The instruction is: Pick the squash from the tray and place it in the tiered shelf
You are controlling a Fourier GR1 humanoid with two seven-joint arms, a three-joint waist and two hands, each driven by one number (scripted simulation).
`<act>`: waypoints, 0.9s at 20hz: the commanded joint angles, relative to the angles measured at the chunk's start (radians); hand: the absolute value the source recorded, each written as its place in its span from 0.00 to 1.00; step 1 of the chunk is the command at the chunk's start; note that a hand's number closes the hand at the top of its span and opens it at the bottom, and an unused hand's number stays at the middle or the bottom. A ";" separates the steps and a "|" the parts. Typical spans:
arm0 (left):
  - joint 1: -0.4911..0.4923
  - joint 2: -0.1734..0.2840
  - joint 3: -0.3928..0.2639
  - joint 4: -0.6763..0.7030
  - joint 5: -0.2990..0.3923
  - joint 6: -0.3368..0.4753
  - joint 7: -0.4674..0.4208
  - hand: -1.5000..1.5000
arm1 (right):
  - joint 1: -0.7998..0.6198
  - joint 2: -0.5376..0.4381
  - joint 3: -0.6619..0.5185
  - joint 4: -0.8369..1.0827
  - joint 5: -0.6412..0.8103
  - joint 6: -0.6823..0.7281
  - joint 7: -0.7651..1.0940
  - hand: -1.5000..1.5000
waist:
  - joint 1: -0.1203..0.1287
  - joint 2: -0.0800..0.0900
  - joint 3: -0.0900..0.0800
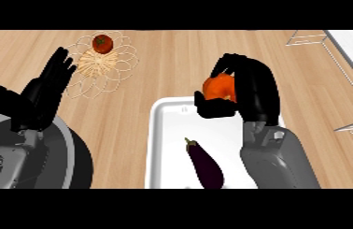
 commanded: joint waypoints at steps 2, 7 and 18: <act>0.032 -0.005 0.011 0.019 0.024 -0.019 0.018 0.50 | -0.150 -0.016 -0.117 -0.134 0.016 0.046 0.139 1.00 | 0.007 0.008 -0.013; -0.004 -0.030 -0.001 0.065 -0.007 0.008 0.005 0.50 | -0.228 -0.107 -0.228 -0.200 -0.008 0.169 0.211 1.00 | 0.002 0.011 -0.013; -0.006 -0.017 0.003 0.046 0.004 -0.018 0.015 0.50 | -0.292 -0.365 -0.500 -0.134 -0.103 0.314 0.195 1.00 | 0.006 0.012 -0.013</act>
